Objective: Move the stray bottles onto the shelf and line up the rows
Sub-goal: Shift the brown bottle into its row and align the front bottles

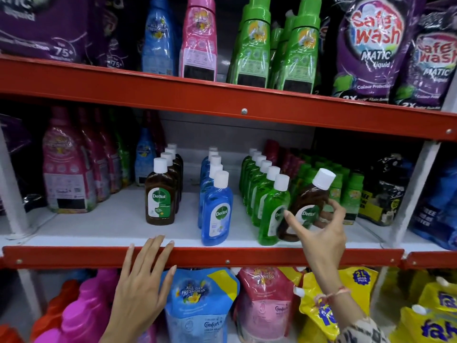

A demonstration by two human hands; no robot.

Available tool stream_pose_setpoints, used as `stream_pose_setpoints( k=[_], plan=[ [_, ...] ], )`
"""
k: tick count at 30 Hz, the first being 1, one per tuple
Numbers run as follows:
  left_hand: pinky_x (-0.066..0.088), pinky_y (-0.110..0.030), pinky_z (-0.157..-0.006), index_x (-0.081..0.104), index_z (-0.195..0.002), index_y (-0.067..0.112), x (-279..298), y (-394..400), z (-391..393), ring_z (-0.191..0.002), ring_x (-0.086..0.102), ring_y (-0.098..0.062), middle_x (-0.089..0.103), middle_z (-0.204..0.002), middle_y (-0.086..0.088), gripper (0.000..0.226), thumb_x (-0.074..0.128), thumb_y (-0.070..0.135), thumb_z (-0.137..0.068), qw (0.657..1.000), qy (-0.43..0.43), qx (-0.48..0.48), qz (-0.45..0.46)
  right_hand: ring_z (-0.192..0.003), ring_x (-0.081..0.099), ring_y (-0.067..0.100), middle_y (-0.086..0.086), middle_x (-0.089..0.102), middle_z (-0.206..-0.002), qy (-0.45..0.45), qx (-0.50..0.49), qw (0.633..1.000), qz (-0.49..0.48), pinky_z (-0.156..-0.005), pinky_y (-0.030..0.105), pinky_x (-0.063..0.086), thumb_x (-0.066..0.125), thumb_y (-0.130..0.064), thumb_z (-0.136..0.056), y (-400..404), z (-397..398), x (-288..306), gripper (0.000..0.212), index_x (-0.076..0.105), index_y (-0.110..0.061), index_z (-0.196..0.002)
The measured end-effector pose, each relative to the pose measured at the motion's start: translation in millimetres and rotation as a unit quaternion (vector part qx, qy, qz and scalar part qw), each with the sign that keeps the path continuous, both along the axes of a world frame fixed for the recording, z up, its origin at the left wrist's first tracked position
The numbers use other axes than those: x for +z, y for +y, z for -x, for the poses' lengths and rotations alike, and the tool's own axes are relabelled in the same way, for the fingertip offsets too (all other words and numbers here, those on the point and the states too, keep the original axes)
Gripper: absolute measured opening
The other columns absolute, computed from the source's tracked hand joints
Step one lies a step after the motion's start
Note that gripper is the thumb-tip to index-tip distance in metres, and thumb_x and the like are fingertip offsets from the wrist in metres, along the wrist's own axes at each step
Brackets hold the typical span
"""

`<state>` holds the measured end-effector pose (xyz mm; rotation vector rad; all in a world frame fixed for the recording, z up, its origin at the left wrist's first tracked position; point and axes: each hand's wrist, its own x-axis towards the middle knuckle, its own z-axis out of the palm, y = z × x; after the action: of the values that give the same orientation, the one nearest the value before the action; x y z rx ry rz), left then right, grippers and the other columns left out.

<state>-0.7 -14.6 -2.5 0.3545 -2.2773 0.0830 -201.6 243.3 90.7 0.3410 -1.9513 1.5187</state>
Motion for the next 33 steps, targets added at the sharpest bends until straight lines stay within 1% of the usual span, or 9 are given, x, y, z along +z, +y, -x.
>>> stream_pose_setpoints(
  k=[4,6,11,13,17,21,27,31,33],
  plan=[
    [0.026,-0.055,-0.114,0.050,-0.140,0.008,-1.4,-18.7,-12.0,-0.141,0.035,-0.025,0.044,-0.151,-0.014,0.059,0.026,0.045,-0.100,1.000,-0.018,0.012,-0.001,-0.083,0.059,-0.007,-0.017,0.060,-0.101,0.007,0.111,0.993,0.030,-0.067,0.003,0.039,0.080,-0.067,-0.050,-37.3,-58.2,10.3,0.085,0.038,-0.045,-0.121],
    [0.026,-0.055,-0.115,0.048,-0.141,0.008,-1.6,-28.8,-17.8,-0.142,0.035,-0.025,0.042,-0.152,-0.015,0.061,0.024,0.046,-0.100,0.999,-0.026,0.022,-0.004,-0.084,0.061,-0.012,-0.019,0.062,-0.101,-0.006,0.166,0.985,0.041,-0.064,0.000,0.042,0.083,-0.066,-0.048,-60.4,-79.5,12.5,0.085,0.037,-0.051,-0.117],
    [0.020,-0.046,-0.119,0.046,-0.143,0.009,-1.8,-53.0,-35.1,-0.140,0.038,-0.028,0.043,-0.151,-0.015,0.061,0.022,0.047,-0.101,0.999,-0.035,0.040,-0.011,-0.104,0.057,-0.009,-0.020,0.062,-0.112,-0.002,0.241,0.970,0.037,-0.080,-0.002,0.038,0.083,-0.068,-0.046,-127.7,-115.9,12.0,0.089,0.041,-0.046,-0.122],
    [0.017,-0.041,-0.121,0.046,-0.142,0.006,0.2,-58.2,-39.8,-0.139,0.040,-0.027,0.046,-0.149,-0.015,0.063,0.022,0.047,-0.101,0.999,-0.031,0.035,-0.022,-0.101,0.060,-0.003,-0.018,0.062,-0.112,-0.008,0.263,0.965,0.020,-0.081,0.003,0.043,0.084,-0.066,-0.048,-153.9,-123.7,11.3,0.087,0.039,-0.048,-0.119],
    [0.016,-0.037,-0.121,0.048,-0.139,0.001,1.2,-59.0,-40.9,-0.138,0.040,-0.023,0.050,-0.145,-0.016,0.065,0.023,0.047,-0.101,0.999,-0.025,0.022,-0.031,-0.103,0.062,0.009,-0.010,0.061,-0.114,-0.028,0.276,0.961,-0.017,-0.088,0.030,0.052,0.085,-0.059,-0.052,-197.0,-125.7,6.6,0.085,0.040,-0.038,-0.121],
    [0.016,-0.039,-0.121,0.046,-0.141,0.001,-1.9,-62.1,-39.6,-0.140,0.036,-0.022,0.050,-0.146,-0.016,0.064,0.025,0.046,-0.101,0.999,-0.020,0.014,-0.027,-0.106,0.057,0.019,-0.006,0.054,-0.103,-0.047,0.240,0.966,-0.084,-0.085,0.029,0.045,0.080,-0.062,-0.055,-222.8,-118.9,-0.1,0.087,0.039,-0.031,-0.125],
    [0.016,-0.038,-0.120,0.048,-0.139,0.001,0.9,-61.2,-41.8,-0.138,0.040,-0.024,0.052,-0.144,-0.016,0.064,0.024,0.046,-0.101,0.999,-0.021,0.007,-0.034,-0.114,0.056,0.024,0.005,0.060,-0.119,-0.074,0.219,0.963,-0.140,-0.092,0.036,0.047,0.078,-0.065,-0.058,-239.4,-114.0,-8.1,0.096,0.036,-0.026,-0.135],
    [0.014,-0.029,-0.119,0.051,-0.137,0.003,18.3,-46.1,-41.8,-0.131,0.051,-0.024,0.057,-0.139,-0.013,0.072,0.017,0.053,-0.099,0.992,-0.008,0.011,-0.124,-0.120,0.053,0.026,0.008,0.056,-0.129,-0.064,0.227,0.957,-0.169,-0.095,0.038,0.047,0.071,-0.072,-0.062,-238.9,-112.9,-8.9,0.101,0.031,-0.024,-0.141],
    [0.015,-0.028,-0.118,0.040,-0.146,0.010,28.8,-39.6,-39.5,-0.136,0.041,-0.013,0.047,-0.148,-0.005,0.074,0.015,0.057,-0.095,0.983,0.018,0.000,-0.182,-0.120,0.053,0.025,0.008,0.055,-0.130,-0.076,0.251,0.952,-0.160,-0.094,0.034,0.046,0.063,-0.077,-0.067,-234.4,-109.5,-8.2,0.098,0.031,-0.023,-0.142]
  ],
)
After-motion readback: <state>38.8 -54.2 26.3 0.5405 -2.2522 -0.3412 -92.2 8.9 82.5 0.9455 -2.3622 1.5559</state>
